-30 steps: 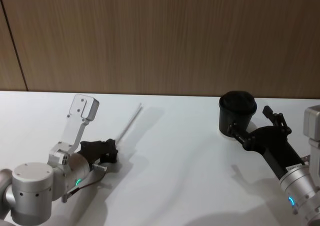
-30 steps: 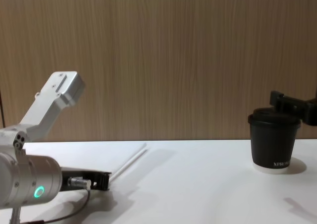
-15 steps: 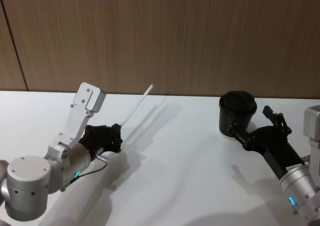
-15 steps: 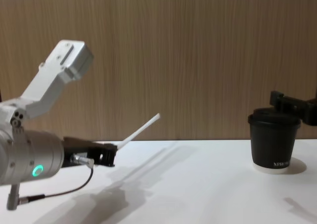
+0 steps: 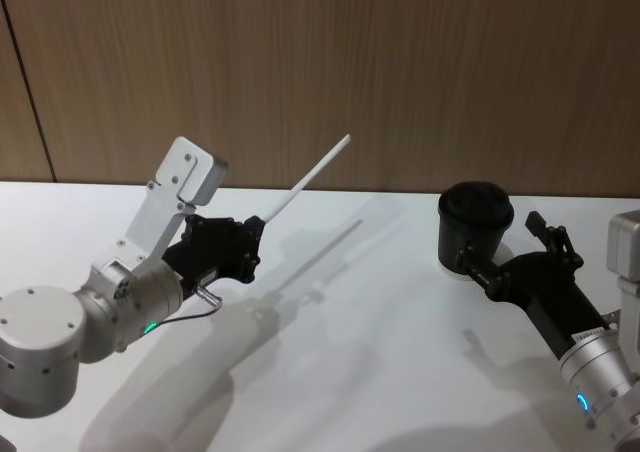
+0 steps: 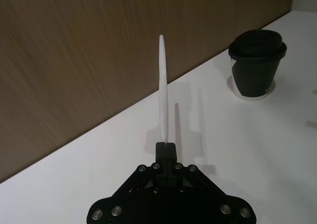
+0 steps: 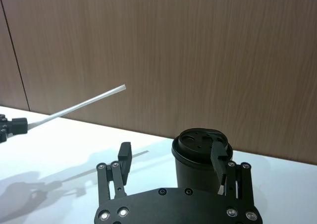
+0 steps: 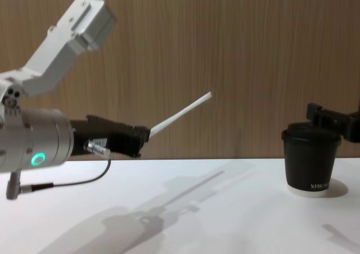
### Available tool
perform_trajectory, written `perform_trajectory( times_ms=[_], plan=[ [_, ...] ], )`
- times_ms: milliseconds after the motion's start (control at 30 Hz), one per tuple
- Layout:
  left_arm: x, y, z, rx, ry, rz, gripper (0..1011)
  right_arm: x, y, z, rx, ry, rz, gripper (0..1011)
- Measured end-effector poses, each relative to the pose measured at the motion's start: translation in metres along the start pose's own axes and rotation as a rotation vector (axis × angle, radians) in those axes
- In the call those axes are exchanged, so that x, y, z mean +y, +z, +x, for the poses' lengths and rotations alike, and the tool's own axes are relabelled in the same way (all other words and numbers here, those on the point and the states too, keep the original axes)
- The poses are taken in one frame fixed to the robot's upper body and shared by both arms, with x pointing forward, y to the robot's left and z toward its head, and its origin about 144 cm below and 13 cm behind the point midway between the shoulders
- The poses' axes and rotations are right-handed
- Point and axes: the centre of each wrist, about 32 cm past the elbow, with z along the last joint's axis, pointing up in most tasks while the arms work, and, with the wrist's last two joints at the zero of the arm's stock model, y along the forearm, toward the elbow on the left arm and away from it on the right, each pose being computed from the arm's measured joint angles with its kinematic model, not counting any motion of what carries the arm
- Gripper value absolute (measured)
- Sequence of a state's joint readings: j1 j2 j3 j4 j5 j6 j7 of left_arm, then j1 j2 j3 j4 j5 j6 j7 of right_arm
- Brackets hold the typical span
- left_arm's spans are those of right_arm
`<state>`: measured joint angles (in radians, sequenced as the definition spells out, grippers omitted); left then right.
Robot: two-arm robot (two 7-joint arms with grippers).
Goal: Pick up the straw with one hand, pass it to the other hand, and insert it into the cup.
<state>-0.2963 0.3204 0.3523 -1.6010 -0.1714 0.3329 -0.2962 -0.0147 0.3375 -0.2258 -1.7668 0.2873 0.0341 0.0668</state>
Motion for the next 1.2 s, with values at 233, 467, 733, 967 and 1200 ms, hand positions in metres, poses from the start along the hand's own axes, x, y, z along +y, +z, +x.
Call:
perform_trajectory(
  times_ms=[233, 467, 733, 967, 1200],
  plan=[
    [0.001, 0.015, 0.005, -0.049, -0.067, -0.059, 1, 0.000, 0.000, 0.000, 0.000, 0.000, 0.000, 1001],
    [0.000, 0.024, 0.008, -0.068, -0.107, -0.097, 0, 0.000, 0.000, 0.000, 0.000, 0.000, 0.000, 1001],
    [0.000, 0.032, 0.011, -0.077, -0.140, -0.126, 0, 0.000, 0.000, 0.000, 0.000, 0.000, 0.000, 1001],
    [-0.001, 0.037, 0.013, -0.079, -0.152, -0.139, 0, 0.000, 0.000, 0.000, 0.000, 0.000, 0.000, 1001],
    [-0.001, 0.039, 0.013, -0.079, -0.159, -0.146, 0, 0.000, 0.000, 0.000, 0.000, 0.000, 0.000, 1001]
  ],
)
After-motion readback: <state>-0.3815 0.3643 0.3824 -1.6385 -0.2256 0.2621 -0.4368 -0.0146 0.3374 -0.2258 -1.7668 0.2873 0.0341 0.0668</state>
